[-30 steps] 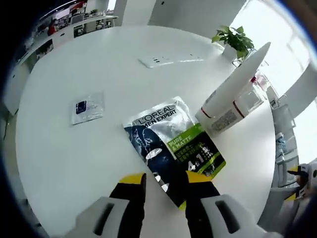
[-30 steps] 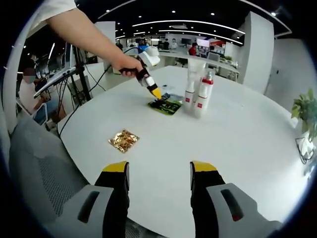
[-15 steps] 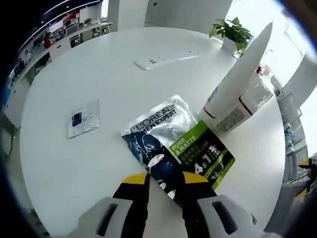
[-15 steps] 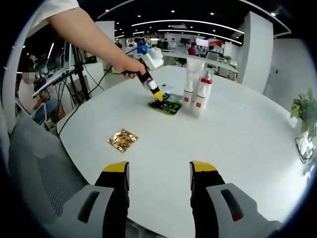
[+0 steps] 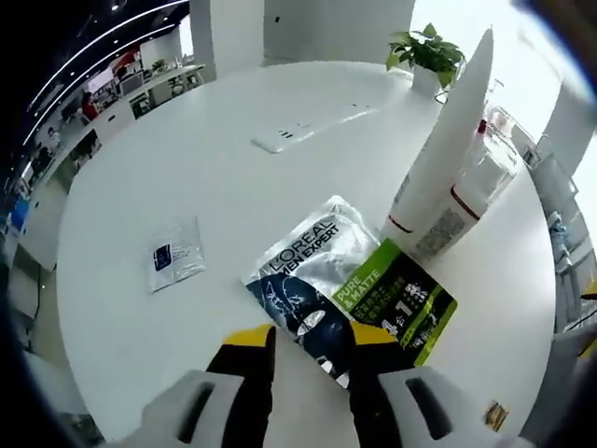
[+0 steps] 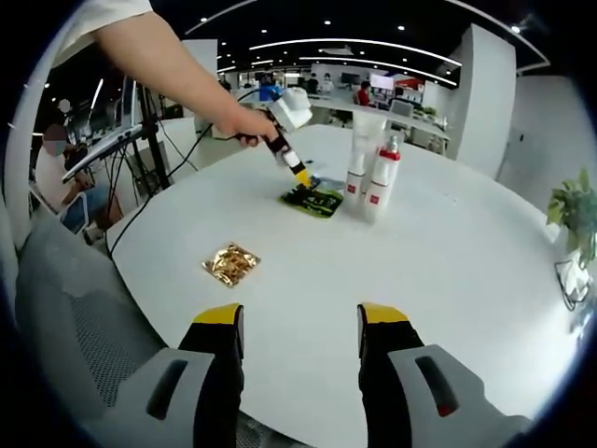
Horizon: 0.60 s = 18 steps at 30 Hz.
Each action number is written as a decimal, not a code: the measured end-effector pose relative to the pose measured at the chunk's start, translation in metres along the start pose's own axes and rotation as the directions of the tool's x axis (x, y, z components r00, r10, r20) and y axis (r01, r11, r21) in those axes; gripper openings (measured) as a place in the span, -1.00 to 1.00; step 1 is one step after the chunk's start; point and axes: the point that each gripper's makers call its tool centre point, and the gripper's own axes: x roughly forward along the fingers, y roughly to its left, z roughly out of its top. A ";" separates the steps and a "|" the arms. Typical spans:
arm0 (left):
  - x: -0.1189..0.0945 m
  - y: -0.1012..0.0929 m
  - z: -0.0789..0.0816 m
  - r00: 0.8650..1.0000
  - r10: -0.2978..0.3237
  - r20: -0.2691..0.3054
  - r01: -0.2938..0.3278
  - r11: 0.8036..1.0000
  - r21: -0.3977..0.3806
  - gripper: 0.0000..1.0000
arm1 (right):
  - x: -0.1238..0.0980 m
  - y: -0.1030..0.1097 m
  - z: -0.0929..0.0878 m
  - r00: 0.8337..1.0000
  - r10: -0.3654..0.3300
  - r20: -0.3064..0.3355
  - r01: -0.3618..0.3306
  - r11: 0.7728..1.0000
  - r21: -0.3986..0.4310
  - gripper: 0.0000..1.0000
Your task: Arrange the skincare products in the storage area until every visible bottle or jar stands upright without overlapping.
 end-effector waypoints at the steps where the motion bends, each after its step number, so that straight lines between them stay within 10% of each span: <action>1: 0.000 0.001 0.005 1.000 0.007 0.017 -0.008 1.000 0.022 -0.26 | 0.000 0.000 0.000 1.000 0.000 0.002 0.000 1.000 0.004 -0.08; 11: 0.017 -0.034 0.019 0.997 -0.061 0.056 0.055 0.994 0.098 -0.24 | 0.000 0.000 0.000 1.000 -0.001 -0.002 0.001 1.000 -0.001 -0.08; 18: 0.029 -0.035 0.015 0.999 0.004 0.031 -0.008 0.992 0.130 -0.17 | 0.000 -0.001 0.000 1.000 -0.002 -0.003 0.002 1.000 0.000 -0.08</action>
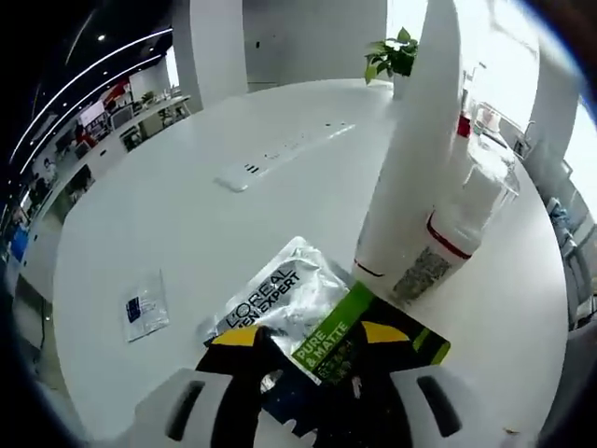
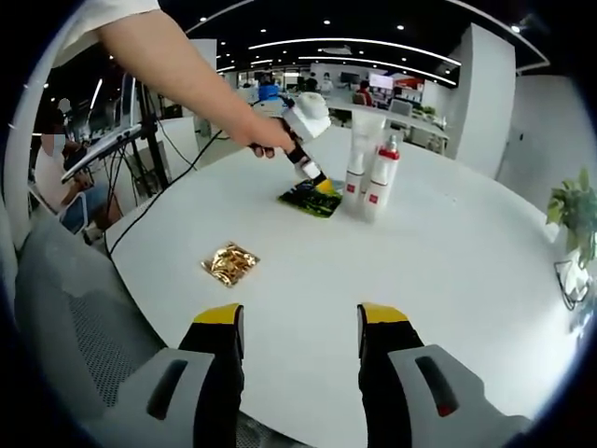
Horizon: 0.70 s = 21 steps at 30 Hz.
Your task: Arrange the skincare products in the storage area until every visible bottle or jar stands upright without overlapping.
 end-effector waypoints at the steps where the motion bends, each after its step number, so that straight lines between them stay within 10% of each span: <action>1: 0.000 -0.001 0.002 1.000 0.006 0.011 -0.006 1.000 0.001 -0.17 | 0.000 0.000 0.000 1.000 0.000 0.000 0.000 1.000 0.001 -0.08; 21: -0.001 -0.018 -0.001 0.999 -0.034 0.016 0.033 0.999 0.011 -0.26 | 0.000 -0.001 0.002 1.000 -0.002 0.010 0.002 1.000 0.006 -0.08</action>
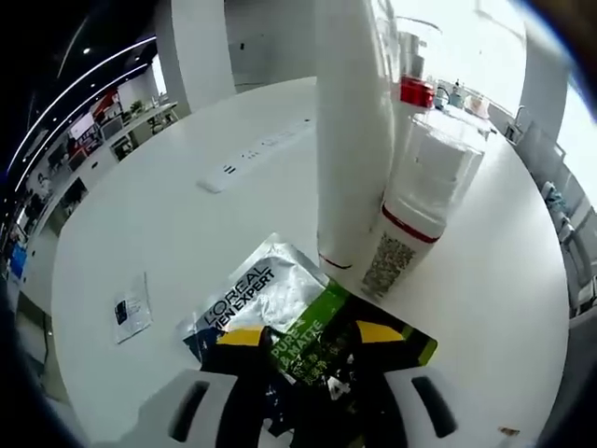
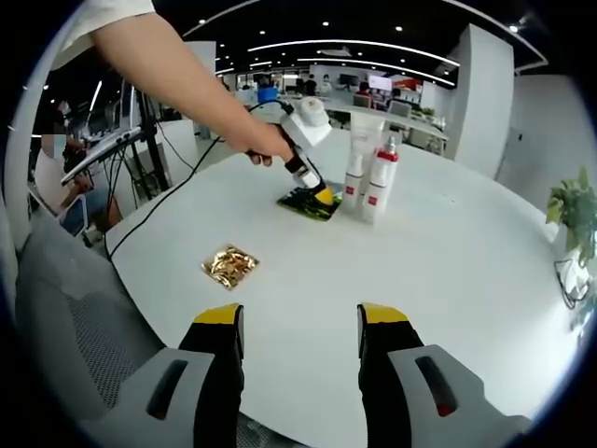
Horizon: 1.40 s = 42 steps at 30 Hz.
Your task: Arrange the skincare products in the storage area until every visible bottle or jar stands upright without overlapping.
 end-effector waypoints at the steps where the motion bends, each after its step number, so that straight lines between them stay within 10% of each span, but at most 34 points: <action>1: 0.000 0.000 0.000 1.000 0.000 -0.001 0.000 1.000 -0.003 -0.26 | 0.000 0.000 0.000 1.000 0.001 -0.001 -0.001 1.000 0.000 -0.08; 20: -0.037 -0.005 -0.005 1.000 0.007 0.020 -0.006 1.000 -0.024 -0.21 | -0.001 0.002 0.003 1.000 0.007 0.015 -0.007 1.000 -0.007 -0.08; 35: -0.100 -0.084 -0.092 0.995 -0.102 0.019 0.103 0.994 -0.043 -0.01 | -0.001 0.015 0.008 0.998 0.061 0.031 -0.060 0.997 -0.039 -0.08; 42: -0.104 -0.113 -0.117 0.989 -0.140 -0.046 0.145 0.980 0.134 0.14 | -0.001 0.014 0.008 0.998 0.062 0.033 -0.060 0.997 -0.040 -0.08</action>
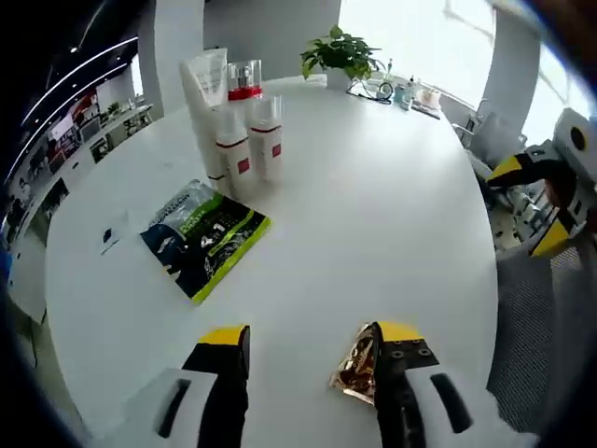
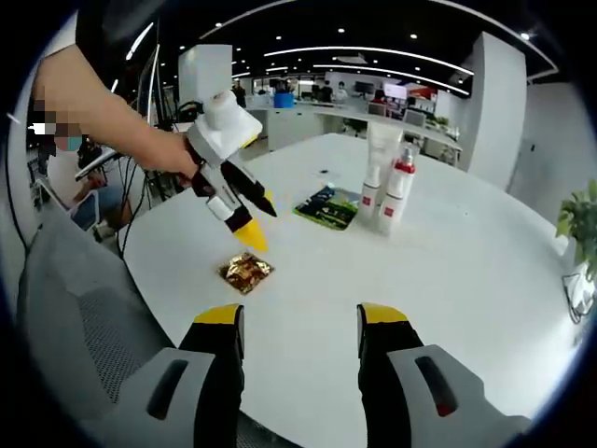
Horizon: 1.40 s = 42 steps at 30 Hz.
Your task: Arrange the skincare products in the storage area until every visible bottle or jar stands upright without overlapping.
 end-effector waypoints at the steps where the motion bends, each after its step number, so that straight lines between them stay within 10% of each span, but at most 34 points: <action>1: 0.001 -0.005 -0.003 1.000 -0.007 -0.014 0.008 0.999 0.034 0.16 | 0.000 -0.001 0.001 1.000 -0.004 0.001 0.004 1.000 -0.002 -0.08; 14: 0.011 -0.038 -0.032 0.985 -0.048 -0.167 0.100 0.945 0.312 0.27 | -0.001 -0.003 0.002 1.000 -0.017 0.006 0.017 1.000 -0.004 -0.07; 42: 0.009 -0.044 -0.034 0.963 -0.098 -0.252 0.182 0.925 0.335 -0.20 | -0.001 -0.001 0.001 1.000 -0.009 0.002 0.010 1.000 -0.014 -0.06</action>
